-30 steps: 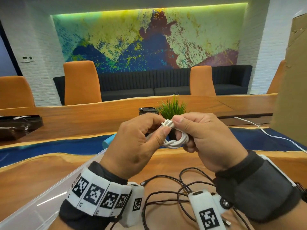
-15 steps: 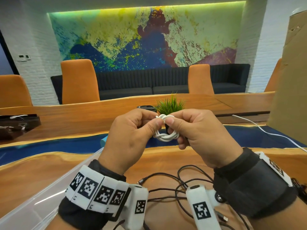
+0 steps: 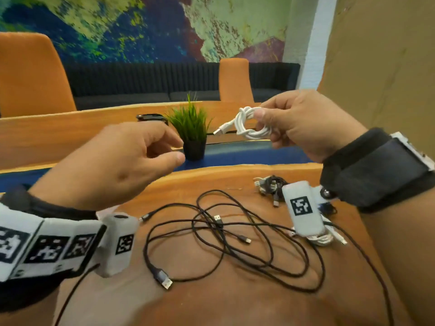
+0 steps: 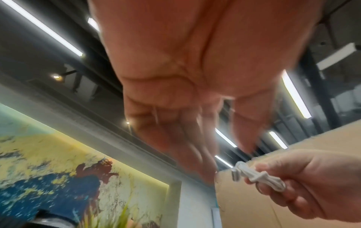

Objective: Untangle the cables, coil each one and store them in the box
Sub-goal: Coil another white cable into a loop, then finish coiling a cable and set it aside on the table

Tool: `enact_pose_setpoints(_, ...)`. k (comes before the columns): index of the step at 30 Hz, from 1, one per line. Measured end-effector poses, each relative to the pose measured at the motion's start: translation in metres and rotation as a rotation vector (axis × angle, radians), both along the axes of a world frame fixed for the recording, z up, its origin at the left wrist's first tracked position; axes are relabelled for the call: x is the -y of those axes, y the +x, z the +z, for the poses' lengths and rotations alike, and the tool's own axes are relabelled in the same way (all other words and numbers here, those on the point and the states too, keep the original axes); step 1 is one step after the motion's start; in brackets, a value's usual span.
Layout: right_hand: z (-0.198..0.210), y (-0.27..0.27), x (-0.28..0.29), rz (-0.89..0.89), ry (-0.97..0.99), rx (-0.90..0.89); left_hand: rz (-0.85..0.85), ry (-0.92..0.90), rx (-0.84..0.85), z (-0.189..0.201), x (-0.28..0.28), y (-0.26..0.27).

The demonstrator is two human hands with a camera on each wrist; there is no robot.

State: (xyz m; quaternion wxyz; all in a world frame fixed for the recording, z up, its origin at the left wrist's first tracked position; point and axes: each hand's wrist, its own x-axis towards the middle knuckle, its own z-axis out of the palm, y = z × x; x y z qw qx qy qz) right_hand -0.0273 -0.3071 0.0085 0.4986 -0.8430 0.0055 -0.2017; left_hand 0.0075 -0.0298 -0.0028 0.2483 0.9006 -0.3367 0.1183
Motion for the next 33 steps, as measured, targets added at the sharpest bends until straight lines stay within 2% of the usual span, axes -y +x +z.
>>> enact_pose_setpoints(2,-0.005,-0.018,0.028,-0.047,-0.030,-0.093,-0.052,0.211,-0.112,-0.004,0.012,-0.016)
enact_pose_setpoints(4,-0.017,-0.034,0.054,-0.091,-0.072,-0.207,-0.139,0.389,-0.146,-0.016,0.031,-0.032)
enact_pose_setpoints(8,-0.047,-0.055,0.094,-0.161,-0.099,-0.418,-0.335,0.737,-0.079,-0.057,0.080,-0.051)
enact_pose_setpoints(11,-0.068,-0.064,0.107,-0.191,-0.100,-0.563,-0.396,0.880,0.007,-0.087,0.107,-0.056)
enact_pose_setpoints(15,-0.086,-0.068,0.105,-0.179,-0.062,-0.718,-0.385,0.878,0.026,-0.102,0.118,-0.054)
enact_pose_setpoints(18,-0.096,-0.066,0.100,-0.175,-0.068,-0.753,-0.383,0.922,0.013,-0.101,0.107,-0.050)
enact_pose_setpoints(23,-0.099,-0.062,0.090,-0.199,-0.242,-0.772,-0.351,0.918,-0.049,-0.096,0.069,-0.044)
enact_pose_setpoints(25,-0.094,-0.064,0.087,-0.212,-0.377,-0.786,-0.323,0.852,-0.121,-0.089,0.051,-0.040)
enact_pose_setpoints(27,-0.081,-0.064,0.086,-0.260,-0.719,-0.719,-0.257,0.720,-0.164,-0.071,0.031,-0.033)
enact_pose_setpoints(28,-0.072,-0.065,0.085,-0.294,-0.885,-0.634,-0.207,0.653,-0.164,-0.060,0.021,-0.028)
enact_pose_setpoints(29,-0.062,-0.066,0.080,-0.312,-0.972,-0.534,-0.151,0.602,-0.158,-0.048,0.009,-0.022)
enact_pose_setpoints(31,-0.042,-0.072,0.062,-0.260,-0.941,-0.371,-0.045,0.573,-0.152,-0.027,-0.013,-0.008)
enact_pose_setpoints(33,-0.030,-0.076,0.036,-0.105,-0.872,-0.347,0.017,0.617,-0.156,-0.019,-0.028,0.001)
